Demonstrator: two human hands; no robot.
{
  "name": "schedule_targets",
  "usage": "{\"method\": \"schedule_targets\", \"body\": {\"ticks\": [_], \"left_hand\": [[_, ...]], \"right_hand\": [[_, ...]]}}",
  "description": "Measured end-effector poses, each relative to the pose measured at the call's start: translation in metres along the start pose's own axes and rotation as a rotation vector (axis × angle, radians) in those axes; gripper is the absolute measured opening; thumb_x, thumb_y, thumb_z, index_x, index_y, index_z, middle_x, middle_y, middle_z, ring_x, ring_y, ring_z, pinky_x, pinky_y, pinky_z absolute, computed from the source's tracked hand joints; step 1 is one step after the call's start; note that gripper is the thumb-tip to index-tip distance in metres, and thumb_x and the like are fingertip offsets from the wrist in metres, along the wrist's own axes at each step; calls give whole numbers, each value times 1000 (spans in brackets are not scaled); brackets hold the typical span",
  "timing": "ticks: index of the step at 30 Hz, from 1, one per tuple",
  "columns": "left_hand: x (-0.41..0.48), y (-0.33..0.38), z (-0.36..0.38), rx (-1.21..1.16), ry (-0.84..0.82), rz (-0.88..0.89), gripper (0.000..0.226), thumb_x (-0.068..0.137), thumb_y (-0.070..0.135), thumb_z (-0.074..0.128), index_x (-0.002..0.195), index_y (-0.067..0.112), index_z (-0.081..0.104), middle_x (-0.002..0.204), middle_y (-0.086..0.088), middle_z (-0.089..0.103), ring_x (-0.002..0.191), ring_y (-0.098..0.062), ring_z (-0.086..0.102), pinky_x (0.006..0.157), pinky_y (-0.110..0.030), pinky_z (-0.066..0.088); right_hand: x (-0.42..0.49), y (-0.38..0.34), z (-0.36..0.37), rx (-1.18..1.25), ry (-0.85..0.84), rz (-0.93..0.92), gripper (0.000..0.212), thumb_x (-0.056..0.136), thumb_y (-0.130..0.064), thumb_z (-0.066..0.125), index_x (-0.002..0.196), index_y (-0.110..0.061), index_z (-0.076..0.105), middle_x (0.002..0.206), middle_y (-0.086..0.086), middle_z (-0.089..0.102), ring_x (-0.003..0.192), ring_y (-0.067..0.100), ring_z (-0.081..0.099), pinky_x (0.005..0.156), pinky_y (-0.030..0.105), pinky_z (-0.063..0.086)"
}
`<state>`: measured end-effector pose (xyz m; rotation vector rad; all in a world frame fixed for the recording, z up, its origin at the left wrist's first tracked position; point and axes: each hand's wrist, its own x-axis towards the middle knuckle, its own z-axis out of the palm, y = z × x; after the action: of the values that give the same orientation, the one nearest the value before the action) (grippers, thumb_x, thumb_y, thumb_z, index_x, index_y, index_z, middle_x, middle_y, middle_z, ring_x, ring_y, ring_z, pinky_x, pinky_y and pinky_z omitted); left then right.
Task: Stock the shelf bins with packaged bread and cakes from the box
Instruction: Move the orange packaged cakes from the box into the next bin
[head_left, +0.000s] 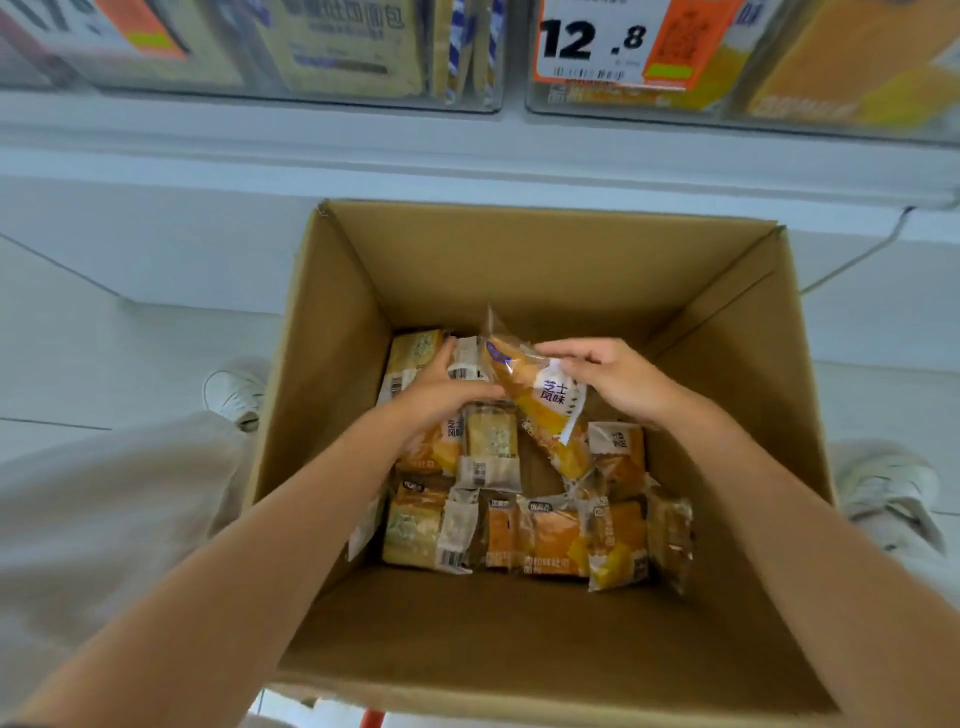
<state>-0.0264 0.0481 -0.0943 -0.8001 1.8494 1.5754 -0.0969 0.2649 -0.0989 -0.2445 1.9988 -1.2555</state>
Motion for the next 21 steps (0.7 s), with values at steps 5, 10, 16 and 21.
{"method": "schedule_targets", "body": {"ticks": [5, 10, 16, 21], "left_hand": [[-16, 21, -1, 28, -80, 118, 22, 79, 23, 81, 96, 20, 66, 84, 9, 72, 71, -1, 67, 57, -13, 48], [-18, 14, -5, -94, -225, 56, 32, 86, 13, 73, 117, 13, 64, 109, -7, 74, 101, -20, 71, 83, -31, 58], [2, -23, -23, -335, 31, 4, 32, 88, 10, 69, 118, 15, 59, 108, -8, 73, 97, -20, 71, 87, -38, 57], [12, -44, -23, -366, 127, 6, 26, 89, 12, 68, 113, 18, 61, 103, -3, 73, 92, -15, 70, 78, -30, 54]], "right_hand": [[-22, -32, -24, 313, -4, 66, 24, 95, -15, 59, 117, -21, 64, 114, 12, 69, 102, 24, 70, 88, 38, 56], [-15, -6, -18, 451, 122, 126, 26, 96, -15, 57, 120, -6, 63, 109, 12, 72, 98, 20, 70, 80, 28, 58], [8, 92, -4, -84, 237, 491, 41, 100, -19, 53, 140, -17, 48, 142, 5, 50, 127, 23, 50, 104, 34, 42], [17, 139, 29, -524, 28, 591, 67, 90, -32, 66, 148, -24, 34, 150, 6, 38, 139, 30, 33, 112, 41, 31]]}}
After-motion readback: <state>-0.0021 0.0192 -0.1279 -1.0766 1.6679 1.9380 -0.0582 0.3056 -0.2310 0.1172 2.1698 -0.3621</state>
